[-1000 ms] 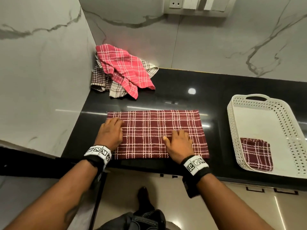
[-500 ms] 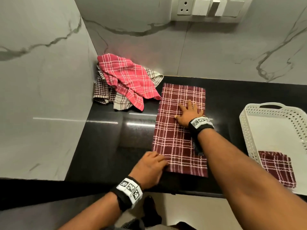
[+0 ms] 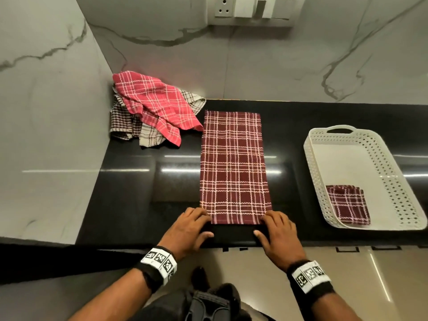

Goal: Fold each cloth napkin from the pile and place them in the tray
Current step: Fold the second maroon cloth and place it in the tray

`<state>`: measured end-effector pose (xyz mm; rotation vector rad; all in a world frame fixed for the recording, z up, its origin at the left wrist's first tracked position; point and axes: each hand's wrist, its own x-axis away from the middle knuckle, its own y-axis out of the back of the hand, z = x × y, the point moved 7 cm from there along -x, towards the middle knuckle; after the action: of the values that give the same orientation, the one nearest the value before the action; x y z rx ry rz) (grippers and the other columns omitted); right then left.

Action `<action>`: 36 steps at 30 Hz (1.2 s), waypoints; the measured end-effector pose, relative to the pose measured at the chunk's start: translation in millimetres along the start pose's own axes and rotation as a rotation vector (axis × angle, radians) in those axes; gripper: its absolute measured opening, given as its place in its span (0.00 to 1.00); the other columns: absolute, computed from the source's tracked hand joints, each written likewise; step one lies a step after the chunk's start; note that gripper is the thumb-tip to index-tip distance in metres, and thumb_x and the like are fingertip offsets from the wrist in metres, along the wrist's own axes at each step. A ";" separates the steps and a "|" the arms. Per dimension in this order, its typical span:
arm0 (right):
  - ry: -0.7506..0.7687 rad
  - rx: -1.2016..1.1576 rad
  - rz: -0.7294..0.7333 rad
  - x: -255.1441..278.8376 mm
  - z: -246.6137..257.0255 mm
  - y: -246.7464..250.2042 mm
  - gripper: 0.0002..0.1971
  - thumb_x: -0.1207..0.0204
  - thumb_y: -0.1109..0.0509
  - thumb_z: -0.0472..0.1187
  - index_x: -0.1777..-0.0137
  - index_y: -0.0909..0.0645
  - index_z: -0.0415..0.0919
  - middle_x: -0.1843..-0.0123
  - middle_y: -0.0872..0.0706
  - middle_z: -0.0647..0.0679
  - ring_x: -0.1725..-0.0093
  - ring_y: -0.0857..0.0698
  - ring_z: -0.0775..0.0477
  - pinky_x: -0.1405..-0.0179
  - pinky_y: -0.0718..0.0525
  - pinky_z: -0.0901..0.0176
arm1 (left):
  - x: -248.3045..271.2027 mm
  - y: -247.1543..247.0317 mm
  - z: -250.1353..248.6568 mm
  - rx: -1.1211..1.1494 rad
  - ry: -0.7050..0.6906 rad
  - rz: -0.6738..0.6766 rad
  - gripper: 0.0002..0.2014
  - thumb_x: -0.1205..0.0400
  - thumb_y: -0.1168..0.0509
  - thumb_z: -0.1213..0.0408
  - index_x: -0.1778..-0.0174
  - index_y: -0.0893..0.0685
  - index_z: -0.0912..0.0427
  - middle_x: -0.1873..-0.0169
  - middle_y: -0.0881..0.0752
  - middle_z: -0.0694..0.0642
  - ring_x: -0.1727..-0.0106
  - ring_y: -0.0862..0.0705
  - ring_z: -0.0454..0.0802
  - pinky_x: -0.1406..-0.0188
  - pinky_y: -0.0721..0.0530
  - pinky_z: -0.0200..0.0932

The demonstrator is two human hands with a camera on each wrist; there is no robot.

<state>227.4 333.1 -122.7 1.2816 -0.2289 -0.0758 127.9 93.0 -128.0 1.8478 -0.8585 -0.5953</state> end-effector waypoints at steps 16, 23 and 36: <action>0.178 0.015 -0.050 71.5 -23.5 23.7 0.09 0.25 0.26 0.35 0.47 0.18 0.45 0.46 0.17 0.49 0.44 0.21 0.42 0.52 0.21 0.49 | 49.3 5.1 -82.2 0.017 0.134 -0.055 0.11 0.25 0.31 0.70 0.52 0.22 0.53 0.55 0.18 0.51 0.55 0.22 0.51 0.53 0.17 0.52; 0.147 -0.531 0.214 103.9 -19.6 93.9 0.07 0.21 0.25 0.40 0.53 0.14 0.55 0.55 0.12 0.60 0.48 0.17 0.60 0.46 0.22 0.65 | 73.0 66.5 -98.4 0.483 0.310 0.136 0.08 0.21 0.25 0.66 0.50 0.11 0.48 0.57 0.09 0.41 0.54 0.12 0.36 0.50 0.15 0.32; -0.317 -0.768 -0.235 -88.4 -57.3 92.0 0.05 0.21 0.27 0.35 0.52 0.14 0.47 0.55 0.11 0.53 0.54 0.14 0.55 0.43 0.15 0.55 | -102.0 80.1 11.2 0.383 0.446 -0.223 0.05 0.19 0.29 0.64 0.49 0.11 0.53 0.57 0.11 0.45 0.55 0.14 0.41 0.49 0.18 0.39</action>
<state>146.9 429.5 -61.3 0.5188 -0.2830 -0.5204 31.6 143.8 -56.5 2.3258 -0.4912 -0.1360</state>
